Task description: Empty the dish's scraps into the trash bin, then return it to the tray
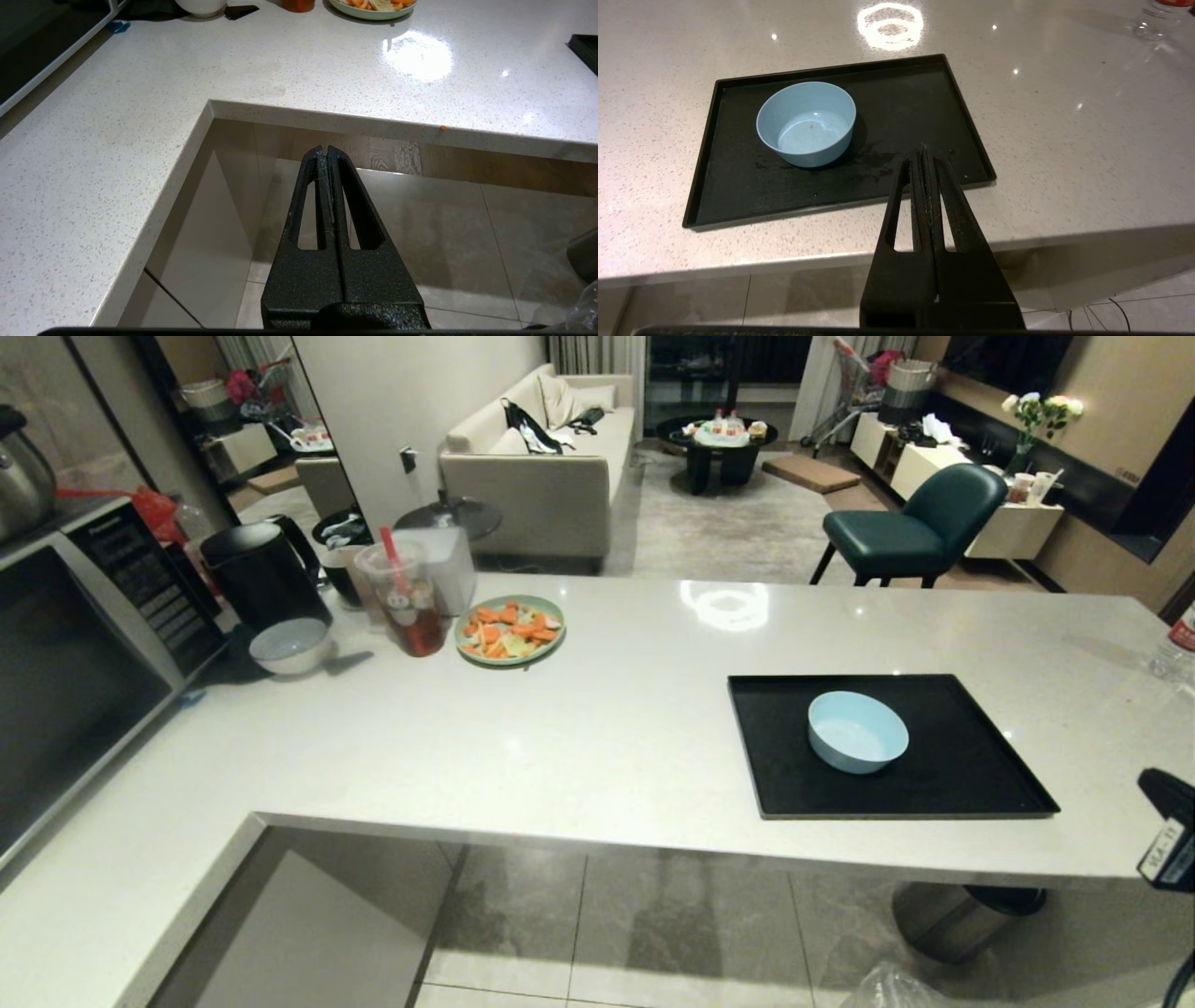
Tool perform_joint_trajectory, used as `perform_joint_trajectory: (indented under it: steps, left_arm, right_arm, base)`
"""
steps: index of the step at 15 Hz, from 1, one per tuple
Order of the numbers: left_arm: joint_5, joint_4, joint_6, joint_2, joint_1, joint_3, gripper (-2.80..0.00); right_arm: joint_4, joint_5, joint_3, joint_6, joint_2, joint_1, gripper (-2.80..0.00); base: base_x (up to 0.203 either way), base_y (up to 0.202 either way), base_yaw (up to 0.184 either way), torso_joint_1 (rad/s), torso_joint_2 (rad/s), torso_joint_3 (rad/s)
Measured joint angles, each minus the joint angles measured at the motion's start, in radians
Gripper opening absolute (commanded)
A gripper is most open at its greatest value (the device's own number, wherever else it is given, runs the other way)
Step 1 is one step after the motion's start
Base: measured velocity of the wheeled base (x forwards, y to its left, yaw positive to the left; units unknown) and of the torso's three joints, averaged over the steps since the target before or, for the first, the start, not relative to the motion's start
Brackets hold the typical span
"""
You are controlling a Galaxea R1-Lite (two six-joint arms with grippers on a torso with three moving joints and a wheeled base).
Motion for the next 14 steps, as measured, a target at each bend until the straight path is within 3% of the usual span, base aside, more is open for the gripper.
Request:
perform_joint_trajectory:
  steps: [4, 6, 9, 14]
  left_arm:
    - [0.000, 0.000, 0.000, 0.000, 0.000, 0.000, -2.80]
    - [0.000, 0.000, 0.000, 0.000, 0.000, 0.000, -2.80]
    - [0.000, 0.000, 0.000, 0.000, 0.000, 0.000, -2.80]
    - [0.001, 0.000, 0.000, 0.000, 0.000, 0.000, -2.80]
  right_arm:
    - [0.081, 0.006, 0.089, -0.011, -0.204, -0.010, -2.80]
    - [0.204, 0.011, 0.099, -0.030, -0.338, -0.011, -2.80]
    - [0.472, 0.056, 0.104, -0.043, -0.624, -0.014, -2.80]
    - [0.997, 0.232, 0.080, -0.062, -1.023, -0.038, -2.80]
  base:
    - [0.000, 0.000, 0.000, 0.000, 0.00, 0.000]
    - [0.000, 0.000, 0.000, 0.000, 0.00, 0.000]
    - [0.000, 0.000, 0.000, 0.000, 0.00, 0.000]
    - [0.000, 0.000, 0.000, 0.000, 0.00, 0.000]
